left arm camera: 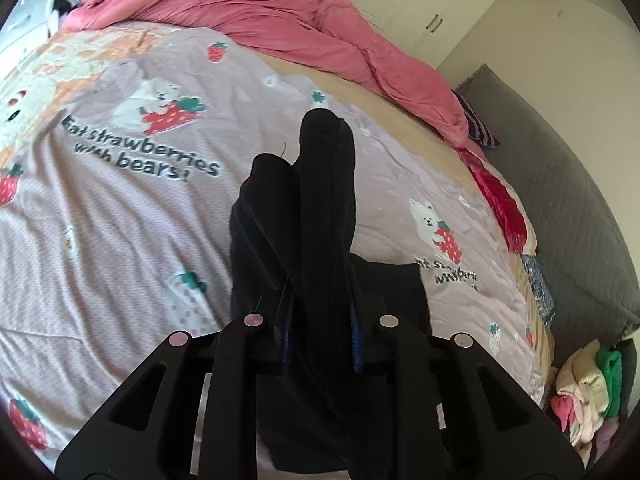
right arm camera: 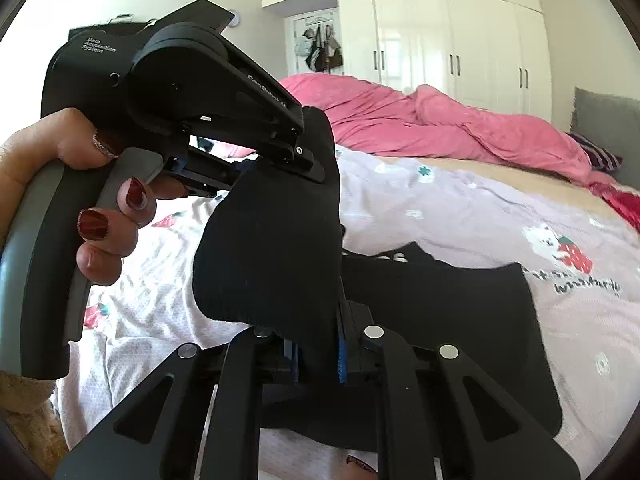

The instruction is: Fold small clothes

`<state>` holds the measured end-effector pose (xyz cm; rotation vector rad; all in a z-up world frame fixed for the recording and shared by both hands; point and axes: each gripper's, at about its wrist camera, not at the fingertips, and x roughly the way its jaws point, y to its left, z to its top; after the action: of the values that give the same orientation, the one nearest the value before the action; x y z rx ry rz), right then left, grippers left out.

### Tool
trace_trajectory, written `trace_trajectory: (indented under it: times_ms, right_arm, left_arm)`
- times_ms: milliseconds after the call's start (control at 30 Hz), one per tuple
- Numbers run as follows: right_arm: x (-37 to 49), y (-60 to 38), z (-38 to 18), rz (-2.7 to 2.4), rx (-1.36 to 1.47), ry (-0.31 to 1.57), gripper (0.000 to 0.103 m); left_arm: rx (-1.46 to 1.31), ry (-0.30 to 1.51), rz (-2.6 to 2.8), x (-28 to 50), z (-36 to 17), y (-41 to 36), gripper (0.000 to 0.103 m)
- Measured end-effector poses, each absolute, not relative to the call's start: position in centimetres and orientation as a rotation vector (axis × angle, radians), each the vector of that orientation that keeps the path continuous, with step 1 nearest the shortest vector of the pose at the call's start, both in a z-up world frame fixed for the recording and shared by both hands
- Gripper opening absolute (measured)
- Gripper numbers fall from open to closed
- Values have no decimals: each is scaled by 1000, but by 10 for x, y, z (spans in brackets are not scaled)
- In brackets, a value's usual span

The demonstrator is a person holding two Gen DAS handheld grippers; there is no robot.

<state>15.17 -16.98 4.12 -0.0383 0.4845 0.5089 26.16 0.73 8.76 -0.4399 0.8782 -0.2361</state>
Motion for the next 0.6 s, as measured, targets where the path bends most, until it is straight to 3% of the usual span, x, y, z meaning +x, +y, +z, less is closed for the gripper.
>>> trace_trajectory:
  times_ms: [600]
  right_arm:
    - [162, -258, 11, 428, 157, 598, 11]
  left_arm:
    - [-307, 996, -297, 287, 62, -106, 12]
